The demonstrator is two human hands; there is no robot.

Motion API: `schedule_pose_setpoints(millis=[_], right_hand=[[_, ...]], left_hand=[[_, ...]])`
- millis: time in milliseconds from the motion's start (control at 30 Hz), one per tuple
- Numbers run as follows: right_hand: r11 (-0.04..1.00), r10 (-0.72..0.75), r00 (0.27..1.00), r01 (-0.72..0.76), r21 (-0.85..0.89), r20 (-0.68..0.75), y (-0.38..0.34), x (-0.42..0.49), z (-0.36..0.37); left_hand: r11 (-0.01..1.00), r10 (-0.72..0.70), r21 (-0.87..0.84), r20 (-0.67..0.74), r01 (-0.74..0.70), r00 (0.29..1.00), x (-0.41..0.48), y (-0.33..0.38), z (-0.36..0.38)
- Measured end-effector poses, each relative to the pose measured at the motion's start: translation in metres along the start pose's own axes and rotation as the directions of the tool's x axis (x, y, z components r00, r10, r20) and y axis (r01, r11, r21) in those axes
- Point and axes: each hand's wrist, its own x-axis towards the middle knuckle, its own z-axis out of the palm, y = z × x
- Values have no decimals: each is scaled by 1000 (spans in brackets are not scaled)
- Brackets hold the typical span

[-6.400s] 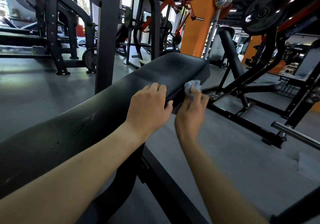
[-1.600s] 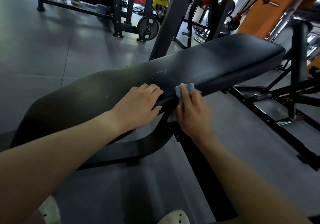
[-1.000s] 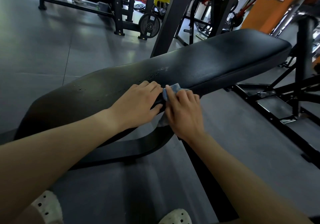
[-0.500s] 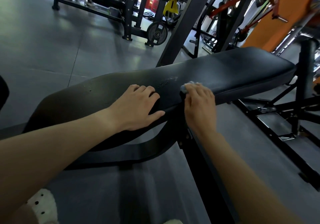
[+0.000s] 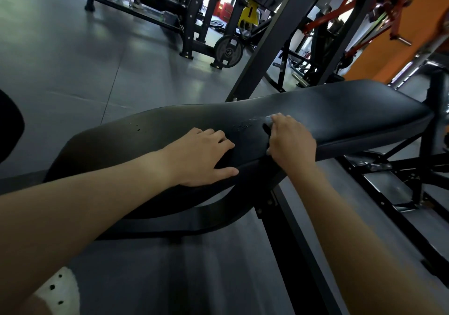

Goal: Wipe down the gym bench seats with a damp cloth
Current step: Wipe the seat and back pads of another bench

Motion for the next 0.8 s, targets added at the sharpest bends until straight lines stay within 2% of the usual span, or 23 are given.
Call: schedule_pose_setpoints(millis=[67, 133, 233, 333, 433, 567, 667, 800], right_hand=[[996, -18, 997, 24, -89, 71, -4, 17, 4], [991, -70, 990, 84, -108, 123, -11, 27, 16], [975, -181, 957, 205, -88, 225, -19, 28, 27], [940, -316, 895, 341, -26, 314, -23, 13, 16], [920, -370, 854, 391, 16, 366, -17, 5, 10], [981, -152, 913, 185, -52, 379, 7, 37, 6], [991, -21, 959, 57, -119, 284, 25, 58, -2], [986, 162, 975, -154, -63, 151, 23, 68, 2]], left_hand=[[1000, 6, -6, 4, -6, 1000, 0, -1, -2], [1000, 11, -3, 5, -11, 1000, 2, -1, -2], [1000, 16, 21, -7, -16, 1000, 4, -2, -1], [999, 26, 33, -27, -25, 999, 7, -4, 0], [999, 31, 29, -31, -30, 999, 6, -5, 1], [999, 41, 15, -42, -41, 998, 6, -4, 0], [999, 37, 0, -37, -37, 999, 5, -4, 1], [999, 45, -5, -40, -46, 998, 4, -4, 1]])
